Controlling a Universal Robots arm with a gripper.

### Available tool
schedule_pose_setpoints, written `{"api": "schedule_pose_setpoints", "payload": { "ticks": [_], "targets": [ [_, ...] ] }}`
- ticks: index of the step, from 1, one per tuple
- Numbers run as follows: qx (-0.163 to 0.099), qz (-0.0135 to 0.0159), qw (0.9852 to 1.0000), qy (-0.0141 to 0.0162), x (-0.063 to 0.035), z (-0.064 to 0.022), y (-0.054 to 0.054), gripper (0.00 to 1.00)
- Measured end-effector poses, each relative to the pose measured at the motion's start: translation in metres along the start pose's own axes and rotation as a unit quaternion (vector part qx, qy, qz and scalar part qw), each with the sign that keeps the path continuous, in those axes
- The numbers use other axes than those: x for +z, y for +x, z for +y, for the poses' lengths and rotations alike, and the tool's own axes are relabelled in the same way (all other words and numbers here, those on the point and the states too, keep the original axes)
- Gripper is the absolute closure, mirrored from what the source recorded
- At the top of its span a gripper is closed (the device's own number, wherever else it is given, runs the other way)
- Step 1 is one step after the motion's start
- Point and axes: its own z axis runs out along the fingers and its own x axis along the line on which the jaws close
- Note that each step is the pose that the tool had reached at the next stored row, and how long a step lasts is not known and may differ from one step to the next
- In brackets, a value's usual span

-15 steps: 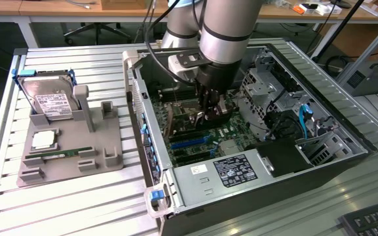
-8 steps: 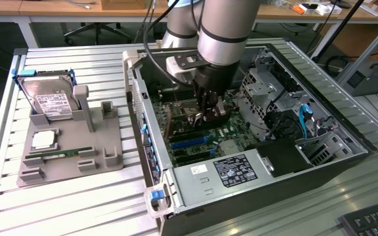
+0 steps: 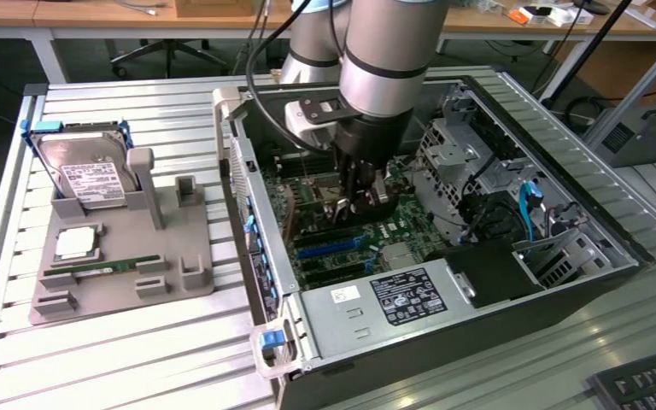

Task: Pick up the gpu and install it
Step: 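Insert the gpu into the slot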

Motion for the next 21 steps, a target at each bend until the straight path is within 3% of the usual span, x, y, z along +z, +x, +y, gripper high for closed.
{"api": "schedule_pose_setpoints", "payload": {
  "ticks": [21],
  "targets": [
    [0.0,0.0,1.0,0.0001,0.0054,0.0031,0.0009,0.73]
  ]
}}
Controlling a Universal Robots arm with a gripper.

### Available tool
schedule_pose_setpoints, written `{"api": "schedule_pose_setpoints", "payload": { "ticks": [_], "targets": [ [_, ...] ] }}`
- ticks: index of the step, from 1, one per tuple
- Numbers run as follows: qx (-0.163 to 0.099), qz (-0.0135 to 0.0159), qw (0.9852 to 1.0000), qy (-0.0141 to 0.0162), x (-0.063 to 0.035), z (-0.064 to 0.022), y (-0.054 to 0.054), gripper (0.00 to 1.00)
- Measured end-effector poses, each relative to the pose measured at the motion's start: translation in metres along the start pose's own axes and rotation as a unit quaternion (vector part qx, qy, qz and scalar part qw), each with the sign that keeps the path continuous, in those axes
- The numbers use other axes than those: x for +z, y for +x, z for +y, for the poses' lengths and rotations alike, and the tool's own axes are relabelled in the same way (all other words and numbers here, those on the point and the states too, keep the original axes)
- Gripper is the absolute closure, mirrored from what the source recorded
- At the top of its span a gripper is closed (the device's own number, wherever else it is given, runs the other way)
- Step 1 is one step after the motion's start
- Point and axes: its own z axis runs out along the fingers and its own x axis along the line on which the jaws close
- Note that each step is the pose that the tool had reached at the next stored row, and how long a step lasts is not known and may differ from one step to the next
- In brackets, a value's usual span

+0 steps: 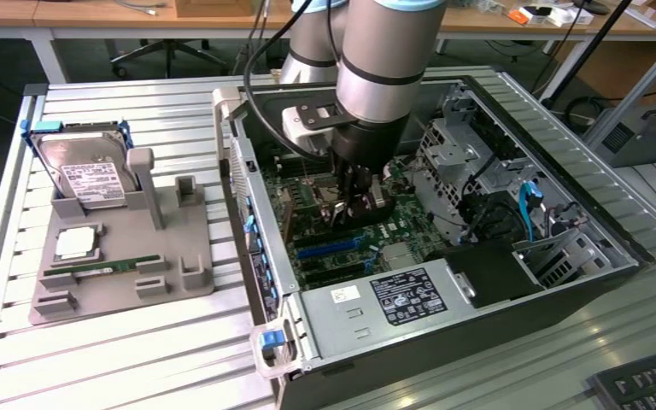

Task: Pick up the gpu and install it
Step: 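Insert the gpu into the slot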

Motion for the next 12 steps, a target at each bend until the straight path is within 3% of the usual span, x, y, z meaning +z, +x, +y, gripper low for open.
{"api": "schedule_pose_setpoints", "payload": {
  "ticks": [12],
  "targets": [
    [0.0,0.0,1.0,0.0,0.0008,0.0021,0.0001,0.73]
  ]
}}
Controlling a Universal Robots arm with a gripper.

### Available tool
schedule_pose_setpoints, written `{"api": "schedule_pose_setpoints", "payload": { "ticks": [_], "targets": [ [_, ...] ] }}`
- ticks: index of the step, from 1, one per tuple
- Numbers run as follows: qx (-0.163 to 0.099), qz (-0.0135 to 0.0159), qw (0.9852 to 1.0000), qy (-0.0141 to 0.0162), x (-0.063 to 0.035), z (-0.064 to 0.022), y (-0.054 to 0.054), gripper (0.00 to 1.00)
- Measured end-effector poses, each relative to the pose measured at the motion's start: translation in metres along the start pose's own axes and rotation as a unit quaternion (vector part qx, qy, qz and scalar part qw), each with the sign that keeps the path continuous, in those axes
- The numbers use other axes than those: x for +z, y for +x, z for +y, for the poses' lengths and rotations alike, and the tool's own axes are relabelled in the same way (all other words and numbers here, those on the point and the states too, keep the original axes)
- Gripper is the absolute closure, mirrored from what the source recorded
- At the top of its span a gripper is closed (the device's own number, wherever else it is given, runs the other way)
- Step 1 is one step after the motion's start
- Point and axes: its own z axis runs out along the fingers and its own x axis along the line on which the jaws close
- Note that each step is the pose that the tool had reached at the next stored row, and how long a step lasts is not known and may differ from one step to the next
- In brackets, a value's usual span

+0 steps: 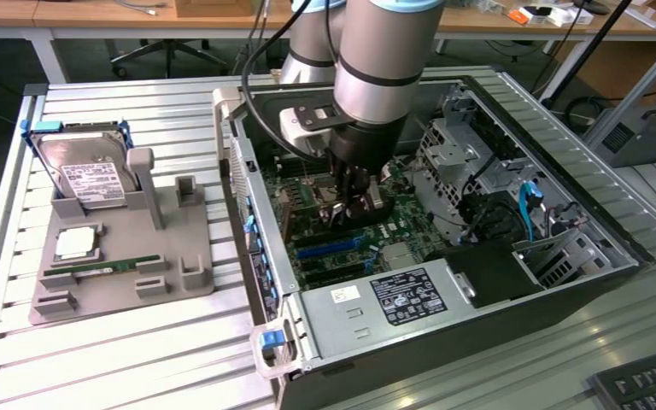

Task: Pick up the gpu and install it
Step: 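Insert the gpu into the slot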

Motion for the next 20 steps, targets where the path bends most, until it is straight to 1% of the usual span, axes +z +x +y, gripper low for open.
{"api": "schedule_pose_setpoints", "payload": {
  "ticks": [20],
  "targets": [
    [0.001,-0.0001,1.0,0.0,0.0022,0.0023,0.0011,0.73]
  ]
}}
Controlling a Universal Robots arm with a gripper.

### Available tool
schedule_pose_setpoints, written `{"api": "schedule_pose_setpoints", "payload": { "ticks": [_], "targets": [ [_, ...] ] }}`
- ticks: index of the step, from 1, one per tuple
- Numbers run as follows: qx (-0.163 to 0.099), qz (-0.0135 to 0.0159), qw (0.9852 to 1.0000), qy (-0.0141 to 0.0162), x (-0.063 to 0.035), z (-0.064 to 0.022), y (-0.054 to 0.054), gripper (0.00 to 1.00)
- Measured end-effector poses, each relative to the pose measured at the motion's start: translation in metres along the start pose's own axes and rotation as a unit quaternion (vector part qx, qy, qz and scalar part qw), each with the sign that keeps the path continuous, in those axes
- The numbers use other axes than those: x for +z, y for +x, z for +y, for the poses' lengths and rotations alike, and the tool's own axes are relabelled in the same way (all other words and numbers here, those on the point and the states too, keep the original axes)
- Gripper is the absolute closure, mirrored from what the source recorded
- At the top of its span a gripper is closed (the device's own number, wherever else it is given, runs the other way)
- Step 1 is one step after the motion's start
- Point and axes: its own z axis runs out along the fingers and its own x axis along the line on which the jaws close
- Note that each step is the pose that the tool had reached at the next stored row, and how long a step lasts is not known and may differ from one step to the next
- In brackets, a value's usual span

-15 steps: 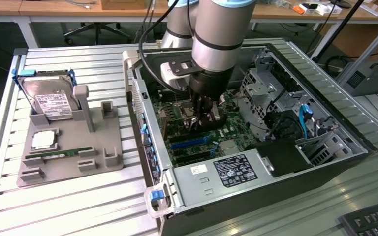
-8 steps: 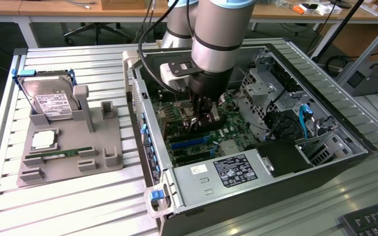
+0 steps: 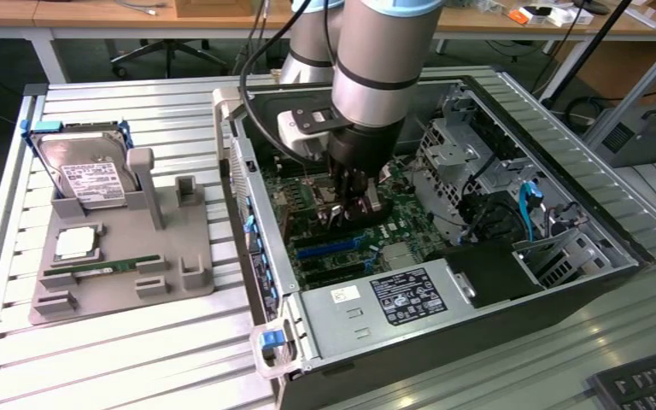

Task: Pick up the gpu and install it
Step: 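Insert the gpu into the slot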

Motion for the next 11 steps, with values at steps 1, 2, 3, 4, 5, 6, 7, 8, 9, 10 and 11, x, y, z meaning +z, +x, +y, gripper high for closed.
{"api": "schedule_pose_setpoints", "payload": {
  "ticks": [1,2,3,4,5,6,7,8,9,10,11],
  "targets": [
    [0.0,0.0,1.0,0.0,0.0004,0.0,0.0002,0.73],
    [0.0,-0.0001,1.0,0.0001,0.0007,0.0,0.0006,0.73],
    [0.0,0.0,1.0,0.0,0.0008,0.0001,0.0017,0.73],
    [0.0,0.0003,1.0,0.0,0.0008,0.0001,0.0031,0.73],
    [0.0,0.001,1.0,0.0,0.0007,0.0002,0.0041,0.73],
    [0.0,0.003,1.0,-0.0001,0.0009,0.0002,0.0046,0.73],
    [0.0,0.0046,1.0,-0.0002,0.001,0.0001,0.0047,0.73],
    [0.0,0.0061,1.0,-0.0002,0.0012,0.0002,0.0047,0.73],
    [0.0,0.0077,1.0,-0.0002,0.0017,0.0004,0.0047,0.73],
    [0.0,0.0093,1.0,-0.0003,0.0022,0.0006,0.0047,0.73],
    [0.0,0.011,0.9999,-0.0003,0.0026,0.0008,0.0047,0.73]
  ]
}}
